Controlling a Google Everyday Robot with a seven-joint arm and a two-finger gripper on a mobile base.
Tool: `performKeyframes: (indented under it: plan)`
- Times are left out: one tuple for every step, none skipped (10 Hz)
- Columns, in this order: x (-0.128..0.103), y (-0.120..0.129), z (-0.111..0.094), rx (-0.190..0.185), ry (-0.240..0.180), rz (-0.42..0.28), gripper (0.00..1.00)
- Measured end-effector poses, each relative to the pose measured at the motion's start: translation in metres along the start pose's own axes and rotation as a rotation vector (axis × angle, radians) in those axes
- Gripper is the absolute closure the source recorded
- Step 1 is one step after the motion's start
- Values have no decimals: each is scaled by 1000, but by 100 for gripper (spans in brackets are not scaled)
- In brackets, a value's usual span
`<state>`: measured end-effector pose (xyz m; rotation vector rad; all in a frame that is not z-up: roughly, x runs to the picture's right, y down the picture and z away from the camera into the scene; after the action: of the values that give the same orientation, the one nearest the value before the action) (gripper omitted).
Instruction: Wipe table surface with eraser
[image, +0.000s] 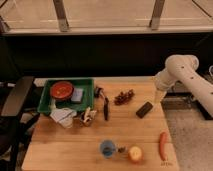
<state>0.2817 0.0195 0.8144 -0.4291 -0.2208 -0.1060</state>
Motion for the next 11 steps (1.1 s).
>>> performKeyframes:
  plan:
    - [3, 1, -1, 1, 2, 4, 20]
    - [2, 1, -1, -2, 2, -7, 20]
    - [2, 5, 1, -10, 18, -24, 20]
    - [1, 8, 2, -15, 66, -40, 20]
    - [3, 14, 6, -30, 88, -59, 20]
    - [5, 20, 11, -43, 86, -76, 20]
    - [11, 31, 22, -63, 91, -92, 20]
    - [15, 41, 35, -72, 93, -104, 20]
    - [19, 48, 43, -80, 97, -107, 20]
    - [25, 56, 54, -92, 97, -103, 20]
    - [28, 62, 64, -104, 93, -99, 20]
